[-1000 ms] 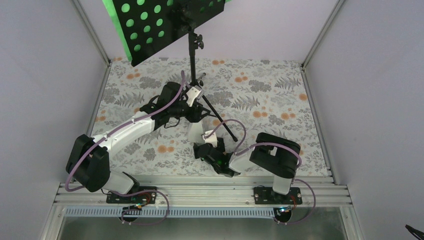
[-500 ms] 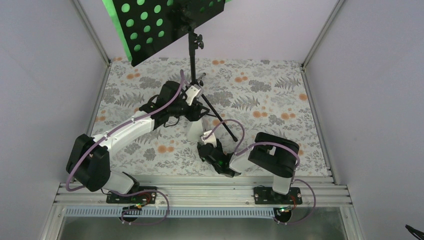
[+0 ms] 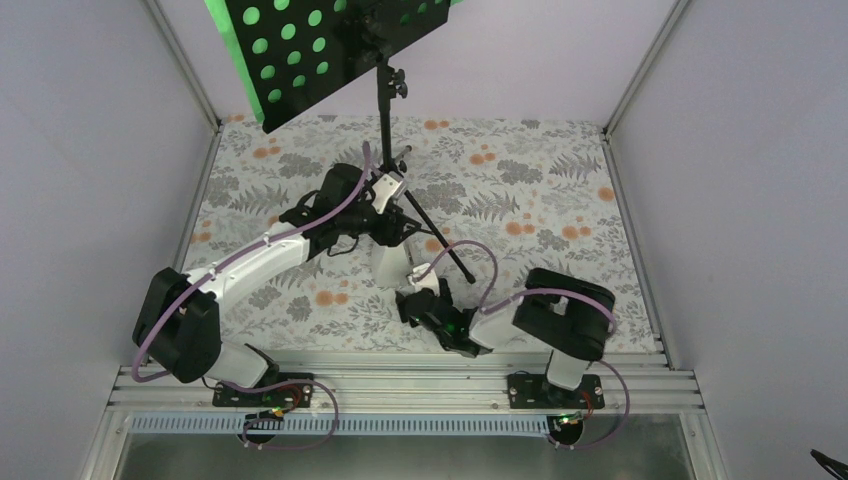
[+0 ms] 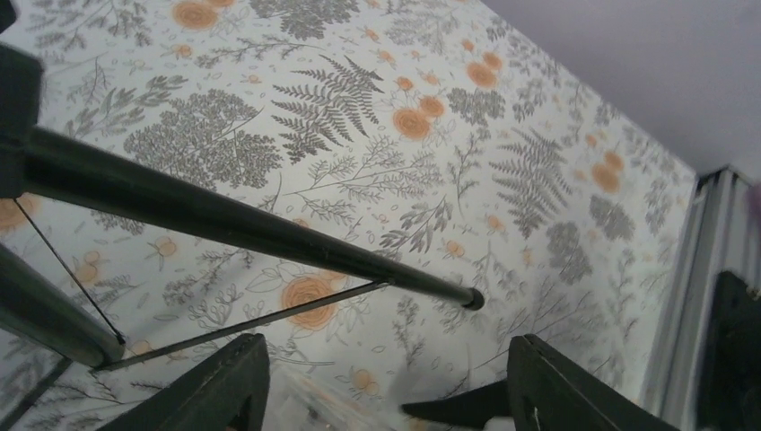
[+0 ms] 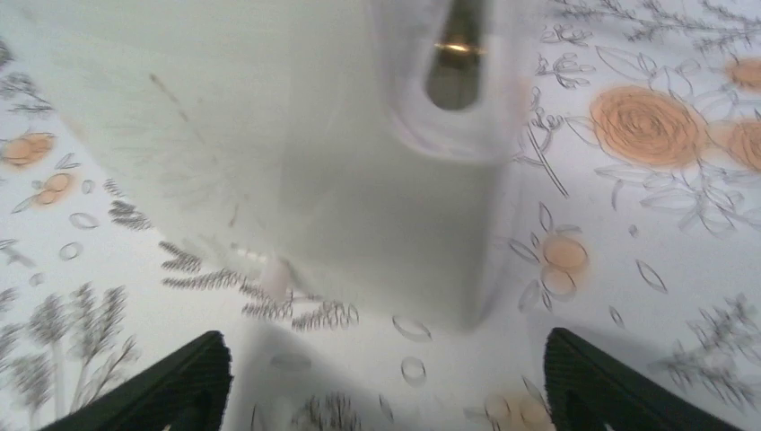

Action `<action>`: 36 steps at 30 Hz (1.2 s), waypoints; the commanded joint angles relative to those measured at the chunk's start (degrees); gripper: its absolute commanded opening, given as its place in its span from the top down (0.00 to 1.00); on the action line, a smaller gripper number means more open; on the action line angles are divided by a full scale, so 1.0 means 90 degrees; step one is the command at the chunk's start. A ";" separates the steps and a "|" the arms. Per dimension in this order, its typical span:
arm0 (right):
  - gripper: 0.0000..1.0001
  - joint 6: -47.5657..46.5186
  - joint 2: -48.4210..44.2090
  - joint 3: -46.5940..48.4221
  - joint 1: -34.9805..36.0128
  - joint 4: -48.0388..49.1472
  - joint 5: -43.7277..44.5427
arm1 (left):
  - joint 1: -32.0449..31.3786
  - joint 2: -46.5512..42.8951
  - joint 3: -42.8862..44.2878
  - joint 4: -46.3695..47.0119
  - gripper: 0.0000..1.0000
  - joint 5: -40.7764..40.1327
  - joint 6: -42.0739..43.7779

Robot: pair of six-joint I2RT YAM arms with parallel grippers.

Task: Pack up the instrument practice props

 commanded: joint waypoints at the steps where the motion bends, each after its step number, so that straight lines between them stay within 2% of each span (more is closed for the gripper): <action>1: 0.14 -0.0166 -0.1077 -0.0661 -0.0057 0.0131 -0.0470 | -0.0048 -0.0323 -0.0056 -0.0067 0.27 -0.0238 0.0204; 4: 0.04 -0.0495 -0.2109 -0.1166 -0.0066 -0.0023 -0.0917 | -0.0025 -0.0767 -0.0185 0.0144 0.16 -0.0473 0.0323; 7: 0.00 -0.0836 -0.3210 -0.1374 -0.0139 -0.0379 -0.1336 | -0.0009 -0.1324 -0.0370 0.0390 0.08 -0.0892 0.0382; 10: 0.01 -0.1519 -0.4158 -0.1293 -0.0721 -0.0866 -0.2705 | 0.0057 -0.1947 -0.0635 0.0719 0.04 -0.1439 0.0417; 13: 0.00 -0.2017 -0.4595 -0.0832 -0.1592 -0.1295 -0.4084 | 0.0128 -0.2598 -0.0910 0.1020 0.02 -0.1778 0.0475; 18: 0.00 -0.2694 -0.3932 0.0636 -0.2900 -0.1902 -0.6296 | 0.0152 -0.3173 -0.1172 0.1258 0.00 -0.2293 0.0572; 22: 0.00 -0.3023 -0.3199 0.1536 -0.3243 -0.2029 -0.7074 | 0.0160 -0.3301 -0.1208 0.1243 0.00 -0.2500 0.0663; 27: 0.00 -0.3382 -0.2357 0.2567 -0.3309 -0.2612 -0.7645 | 0.0162 -0.3266 -0.1151 0.1144 0.00 -0.2573 0.0744; 36: 0.02 -0.3640 -0.1528 0.3146 -0.3308 -0.3016 -0.8104 | 0.0172 -0.3326 -0.1155 0.1123 0.00 -0.2604 0.0768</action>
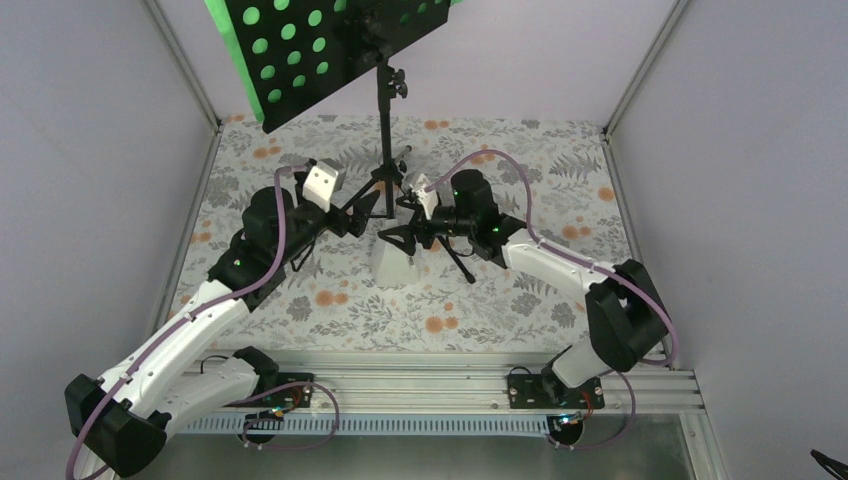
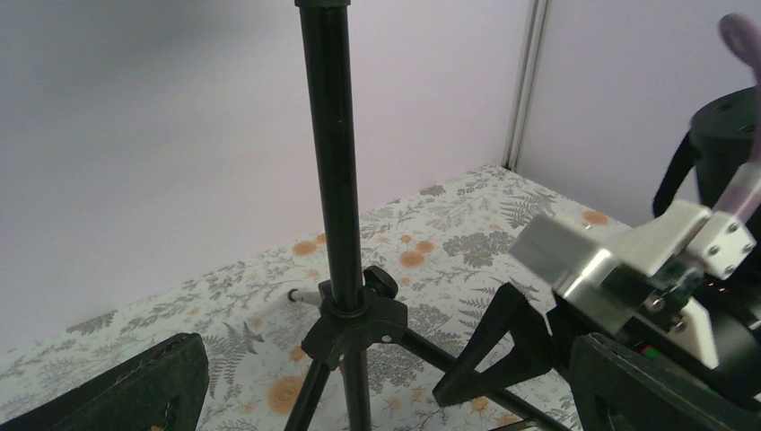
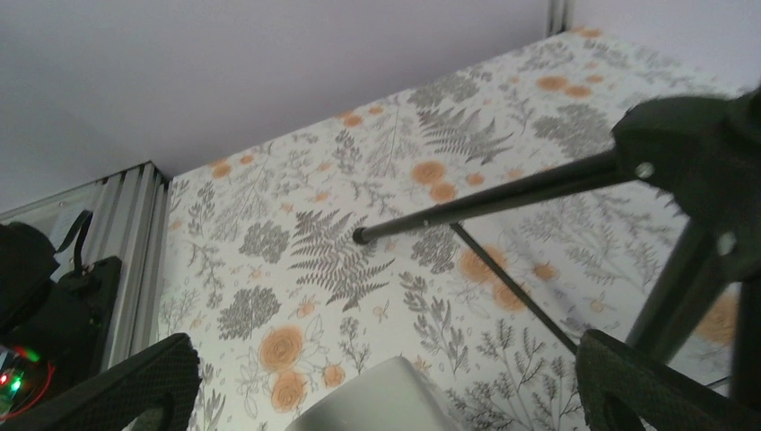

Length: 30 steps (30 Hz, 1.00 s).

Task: Pack up the instrument practice props

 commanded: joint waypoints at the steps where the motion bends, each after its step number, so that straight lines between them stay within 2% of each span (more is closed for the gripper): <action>1: 0.02 -0.0331 0.0293 0.0328 -0.0055 -0.0425 -0.0540 | 0.0028 -0.0077 -0.0027 0.0058 0.00 -0.0067 0.0116; 9: 0.06 -0.0424 0.0338 0.0080 0.0016 -0.0828 -0.1089 | 0.0028 -0.0057 -0.0007 0.0023 0.00 -0.0139 0.0118; 13: 0.08 -0.0228 0.0143 -0.0325 0.0089 -0.0663 -0.1107 | 0.0028 -0.0037 0.0005 0.0009 0.00 -0.0162 0.0121; 19: 0.09 -0.0068 0.0024 -0.0614 0.0150 -0.0406 -0.1015 | 0.0024 0.0033 0.0022 -0.0019 0.00 -0.0150 0.0096; 21: 0.12 -0.0075 0.0060 -0.0568 0.0167 -0.0354 -0.0988 | 0.0024 0.0048 0.0022 -0.0022 0.00 -0.0147 0.0096; 30: 0.18 -0.0195 0.0217 -0.0402 0.0265 -0.0055 -0.0370 | 0.0029 0.0074 0.0027 -0.0039 0.00 -0.0190 0.0111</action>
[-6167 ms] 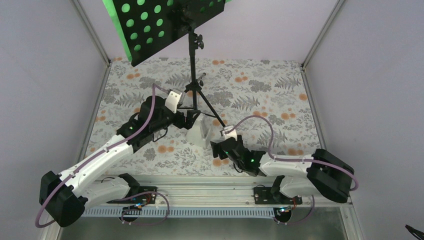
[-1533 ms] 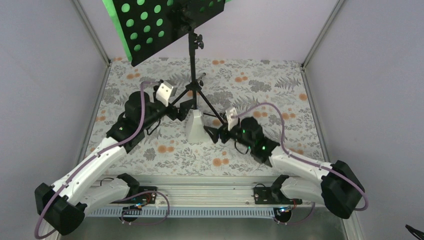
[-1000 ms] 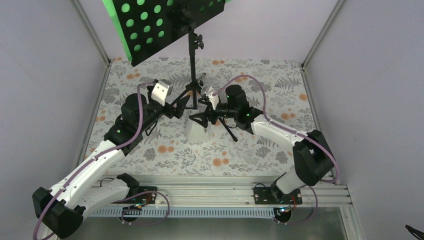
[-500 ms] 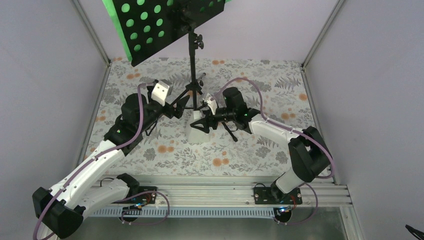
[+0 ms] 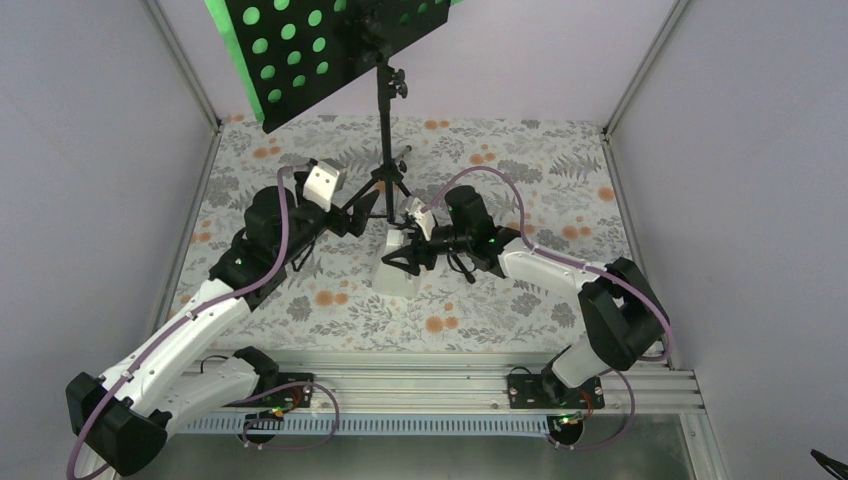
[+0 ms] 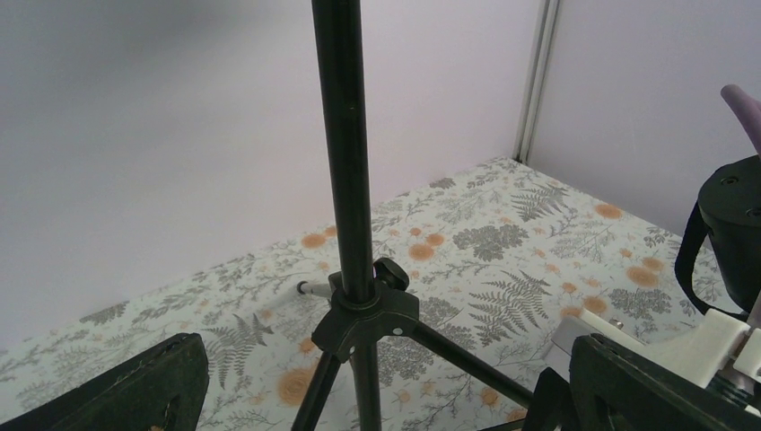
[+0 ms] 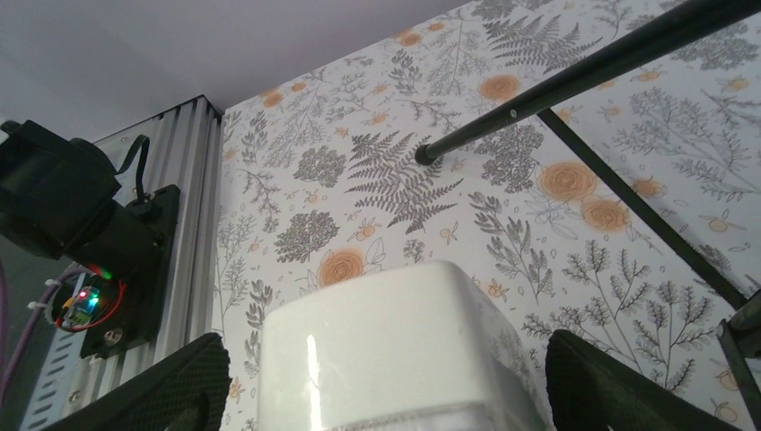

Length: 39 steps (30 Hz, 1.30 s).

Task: Pack up the instrument practice props

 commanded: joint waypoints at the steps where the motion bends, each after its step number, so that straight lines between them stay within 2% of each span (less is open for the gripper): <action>1: 0.18 -0.0054 0.0110 0.0121 0.0083 0.0350 0.0278 | 0.0026 0.0027 0.0032 0.0010 0.00 -0.0042 0.0041; 8: 0.25 -0.0145 0.0409 0.0154 0.0110 0.0492 0.0249 | 0.0029 0.0076 0.0052 -0.0029 0.00 -0.0023 0.0048; 14: 0.46 -0.0117 0.0302 -0.0058 0.0134 0.0536 0.0314 | 0.0028 0.0100 0.0069 -0.0050 0.00 -0.0051 0.0064; 18: 0.55 0.0060 -0.0168 -0.0392 0.0158 0.0723 0.0574 | 0.0029 0.0116 0.0080 -0.0061 0.00 -0.0070 0.0079; 28: 0.60 0.0816 -0.2077 -0.1418 0.0307 0.0935 0.1945 | 0.0029 0.0096 0.0081 -0.0086 0.00 -0.0216 0.0073; 36: 0.60 0.1252 -0.3336 -0.1443 0.0308 0.0095 0.3291 | 0.0029 0.0097 0.0081 -0.0100 0.00 -0.0274 0.0080; 39: 0.61 0.1421 -0.3560 -0.1297 0.0300 -0.0313 0.4209 | 0.0026 0.0113 0.0086 -0.0101 0.00 -0.0291 0.0080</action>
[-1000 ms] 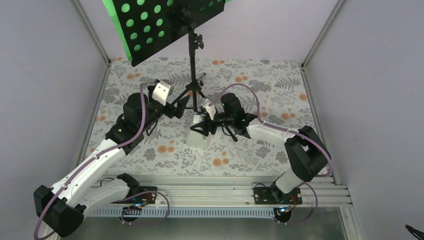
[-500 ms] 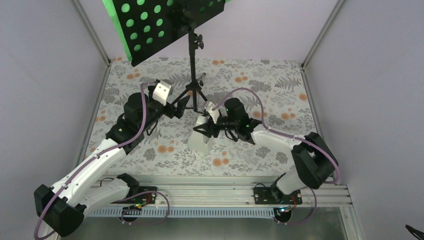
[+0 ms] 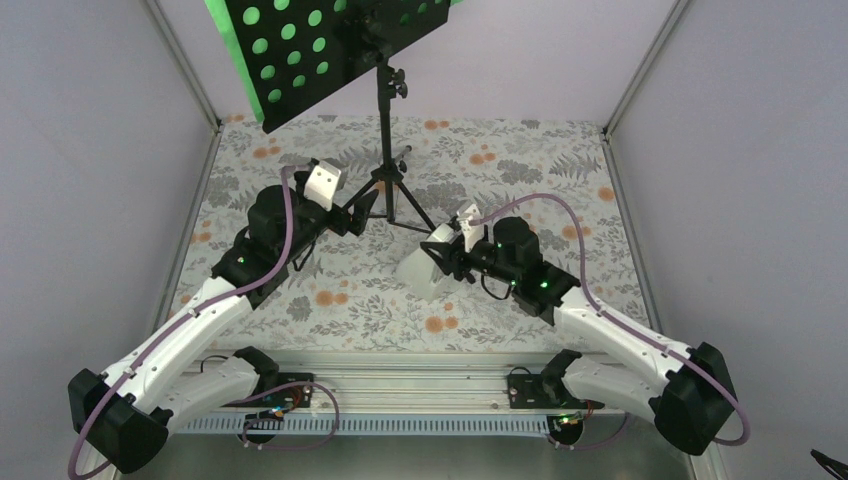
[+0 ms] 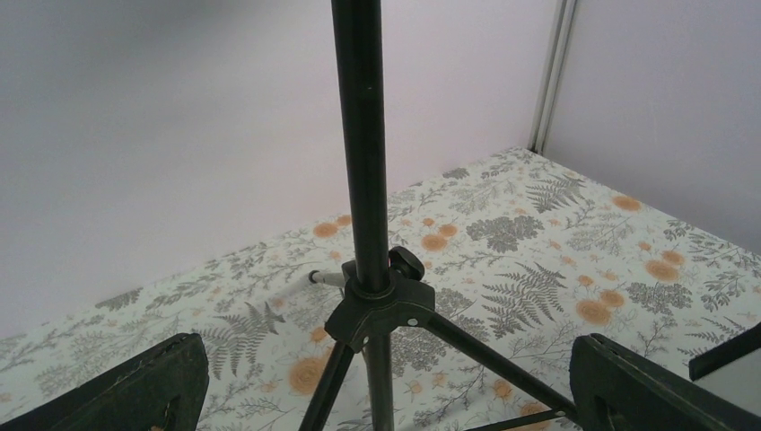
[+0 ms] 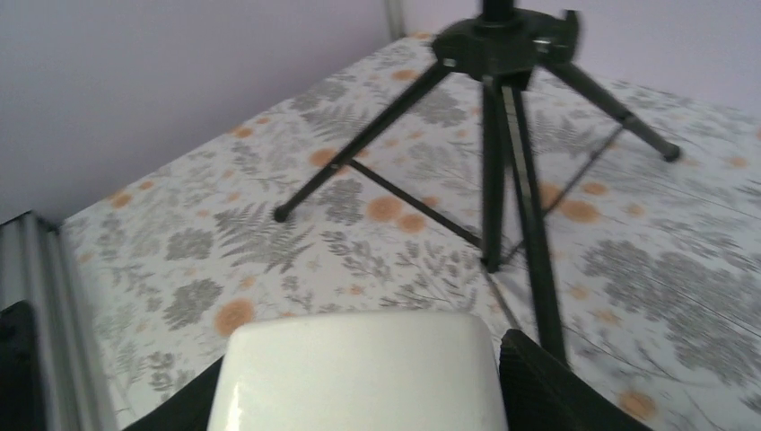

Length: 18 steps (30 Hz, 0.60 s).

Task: Pack up the instrument practice props

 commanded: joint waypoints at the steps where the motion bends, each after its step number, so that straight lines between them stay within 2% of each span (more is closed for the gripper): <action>1: 0.61 0.0425 -0.0410 0.0375 0.0043 -0.0297 0.1610 | 0.0026 0.0016 0.0079 -0.0060 0.00 -0.0116 0.0055; 5: 0.60 0.0377 -0.0772 0.0564 -0.0043 -0.0637 0.2726 | 0.0029 0.0014 0.0081 -0.0061 0.00 -0.0132 0.0070; 9: 0.60 0.0348 -0.0954 0.0757 -0.0313 -0.0975 0.3310 | 0.0029 0.0019 0.0081 -0.0061 0.00 -0.0147 0.0075; 18: 0.61 0.0666 -0.1027 0.0601 -0.1294 -0.0891 0.3281 | 0.0028 0.0014 0.0081 -0.0081 0.00 -0.0176 0.0108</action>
